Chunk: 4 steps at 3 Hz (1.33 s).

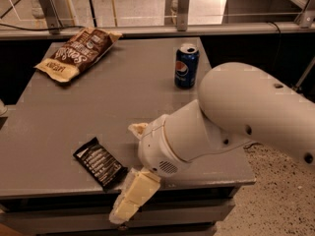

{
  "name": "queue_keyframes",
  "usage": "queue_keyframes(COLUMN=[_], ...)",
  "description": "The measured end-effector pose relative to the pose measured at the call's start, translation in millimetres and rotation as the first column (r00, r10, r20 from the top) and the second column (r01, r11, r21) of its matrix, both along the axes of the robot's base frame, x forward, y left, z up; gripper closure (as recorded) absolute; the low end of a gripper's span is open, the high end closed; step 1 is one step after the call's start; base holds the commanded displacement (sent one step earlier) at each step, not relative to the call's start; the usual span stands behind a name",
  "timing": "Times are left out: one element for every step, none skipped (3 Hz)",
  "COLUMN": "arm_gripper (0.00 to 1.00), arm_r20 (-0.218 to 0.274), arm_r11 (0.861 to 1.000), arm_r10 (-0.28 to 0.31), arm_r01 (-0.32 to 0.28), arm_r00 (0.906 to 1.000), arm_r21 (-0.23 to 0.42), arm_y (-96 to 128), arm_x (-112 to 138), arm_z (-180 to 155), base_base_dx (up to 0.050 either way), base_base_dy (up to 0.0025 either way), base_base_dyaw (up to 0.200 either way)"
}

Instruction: Move rxbar chocolate near pepsi can

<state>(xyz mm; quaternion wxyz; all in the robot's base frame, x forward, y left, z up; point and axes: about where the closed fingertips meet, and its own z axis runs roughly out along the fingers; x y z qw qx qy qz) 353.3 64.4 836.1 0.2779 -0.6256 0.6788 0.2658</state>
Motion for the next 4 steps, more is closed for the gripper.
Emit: queue_keyframes(arm_gripper=[0.0, 0.18, 0.41, 0.64], arm_r20=[-0.017, -0.02, -0.026, -0.028], arm_r11=[1.0, 1.0, 1.0, 1.0], arm_r10=[0.013, 0.02, 0.018, 0.013], arm_r01=[-0.013, -0.02, -0.018, -0.013], arm_r00=[0.9998, 0.9996, 0.9995, 0.9995], arm_r21=[0.006, 0.008, 0.004, 0.001], arm_y=[11.3, 19.6, 21.1, 19.2], arm_x=[-8.3, -13.4, -15.9, -16.1], arm_z=[-6.5, -9.6, -13.0, -13.9], base_base_dx=[0.0, 0.0, 0.0, 0.0], base_base_dy=[0.0, 0.0, 0.0, 0.0], base_base_dyaw=[0.0, 0.0, 0.0, 0.0])
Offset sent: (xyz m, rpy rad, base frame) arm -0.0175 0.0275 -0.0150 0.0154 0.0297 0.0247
